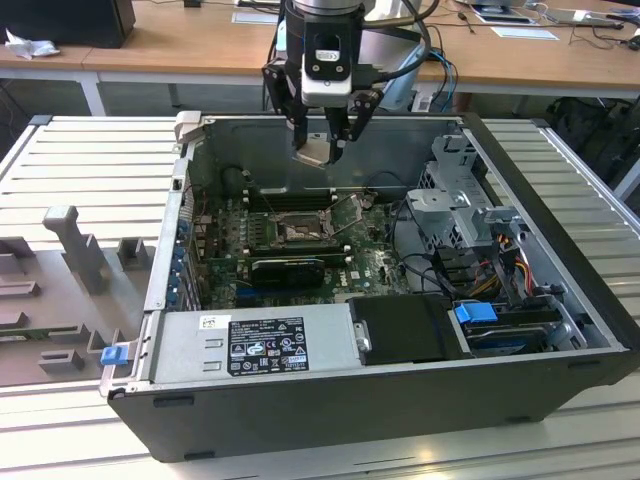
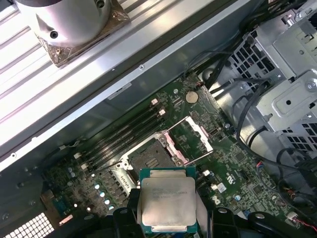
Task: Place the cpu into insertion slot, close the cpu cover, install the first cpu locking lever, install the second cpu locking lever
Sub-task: 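Place the cpu into insertion slot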
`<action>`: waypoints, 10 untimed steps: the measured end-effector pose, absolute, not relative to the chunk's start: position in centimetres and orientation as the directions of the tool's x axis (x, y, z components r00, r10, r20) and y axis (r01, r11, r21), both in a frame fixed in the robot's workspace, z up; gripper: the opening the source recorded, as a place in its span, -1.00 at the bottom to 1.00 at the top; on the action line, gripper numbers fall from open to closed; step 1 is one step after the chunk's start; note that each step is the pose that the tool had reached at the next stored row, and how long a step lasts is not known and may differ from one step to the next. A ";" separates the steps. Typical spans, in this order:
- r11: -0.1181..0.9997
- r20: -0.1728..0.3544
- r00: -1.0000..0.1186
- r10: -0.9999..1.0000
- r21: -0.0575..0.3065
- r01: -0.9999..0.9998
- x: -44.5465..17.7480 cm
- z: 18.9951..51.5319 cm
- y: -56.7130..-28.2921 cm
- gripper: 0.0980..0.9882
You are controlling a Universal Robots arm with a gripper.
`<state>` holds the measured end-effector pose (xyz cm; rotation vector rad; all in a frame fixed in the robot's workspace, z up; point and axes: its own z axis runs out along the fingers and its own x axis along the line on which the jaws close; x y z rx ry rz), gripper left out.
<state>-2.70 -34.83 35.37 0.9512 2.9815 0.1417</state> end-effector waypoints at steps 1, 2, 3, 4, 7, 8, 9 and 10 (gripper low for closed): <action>0.807 0.019 -0.812 0.584 0.089 0.583 -2.7 35.4 -34.8 -0.04; 0.805 0.019 -0.809 0.588 0.089 0.587 -2.7 35.4 -34.8 -0.04; 0.803 0.019 -0.807 0.590 0.089 0.589 -2.7 35.4 -34.8 -0.04; 0.801 0.019 -0.806 0.592 0.089 0.591 -2.7 35.4 -34.8 -0.04; 0.796 0.019 -0.800 0.600 0.089 0.599 -2.7 35.4 -34.8 -0.04; 0.793 0.019 -0.797 0.604 0.089 0.603 -2.7 35.4 -34.8 -0.04; 0.791 0.019 -0.795 0.607 0.089 0.606 -2.7 35.4 -34.8 -0.04; 0.788 0.019 -0.792 0.610 0.089 0.609 -2.7 35.4 -34.8 -0.04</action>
